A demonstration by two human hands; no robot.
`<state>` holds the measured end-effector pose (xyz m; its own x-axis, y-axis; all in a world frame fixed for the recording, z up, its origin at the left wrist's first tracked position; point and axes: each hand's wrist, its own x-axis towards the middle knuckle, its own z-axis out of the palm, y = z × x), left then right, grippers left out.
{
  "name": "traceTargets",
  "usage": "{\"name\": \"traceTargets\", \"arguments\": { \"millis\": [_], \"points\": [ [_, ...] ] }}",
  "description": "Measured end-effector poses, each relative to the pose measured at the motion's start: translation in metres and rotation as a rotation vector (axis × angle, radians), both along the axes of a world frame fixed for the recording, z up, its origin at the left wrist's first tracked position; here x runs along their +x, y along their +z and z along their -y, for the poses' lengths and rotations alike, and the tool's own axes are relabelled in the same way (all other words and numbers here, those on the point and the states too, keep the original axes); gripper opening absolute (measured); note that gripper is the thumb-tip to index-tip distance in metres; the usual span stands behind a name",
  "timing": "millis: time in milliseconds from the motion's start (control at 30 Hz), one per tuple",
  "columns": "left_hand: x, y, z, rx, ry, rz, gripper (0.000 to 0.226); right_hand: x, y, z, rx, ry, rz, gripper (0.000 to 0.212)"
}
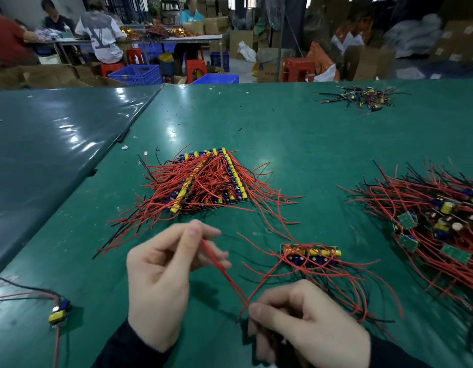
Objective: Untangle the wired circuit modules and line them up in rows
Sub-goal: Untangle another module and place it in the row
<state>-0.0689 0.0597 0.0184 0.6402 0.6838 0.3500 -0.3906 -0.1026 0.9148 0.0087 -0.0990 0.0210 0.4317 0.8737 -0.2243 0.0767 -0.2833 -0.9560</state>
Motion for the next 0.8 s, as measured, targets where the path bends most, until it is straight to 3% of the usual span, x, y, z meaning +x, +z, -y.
{"name": "traceTargets", "arguments": {
  "millis": [167, 233, 333, 433, 567, 800],
  "points": [
    [0.004, 0.004, -0.014, -0.232, 0.059, -0.088, 0.028, 0.007, 0.006, 0.001, 0.114, 0.089, -0.234, 0.018],
    [0.005, 0.002, -0.012, -0.35, -0.06, -0.121, 0.034, 0.008, 0.007, 0.001, 0.154, 0.04, -0.334, 0.014],
    [0.006, 0.003, -0.007, -0.516, -0.32, -0.287, 0.055, 0.01, 0.004, -0.001, 0.252, -0.231, -0.473, 0.011],
    [0.004, 0.002, 0.0, -0.456, -0.593, -0.521, 0.048, 0.012, 0.004, -0.001, 0.335, -0.436, -0.482, 0.009],
    [-0.001, -0.002, 0.009, -0.317, -0.707, -0.56, 0.013, 0.011, 0.004, -0.002, 0.344, -0.479, -0.34, 0.015],
    [0.0, -0.001, 0.007, -0.307, -0.648, -0.611, 0.035, 0.012, 0.0, -0.001, 0.358, -0.383, -0.241, 0.025]
  ]
}}
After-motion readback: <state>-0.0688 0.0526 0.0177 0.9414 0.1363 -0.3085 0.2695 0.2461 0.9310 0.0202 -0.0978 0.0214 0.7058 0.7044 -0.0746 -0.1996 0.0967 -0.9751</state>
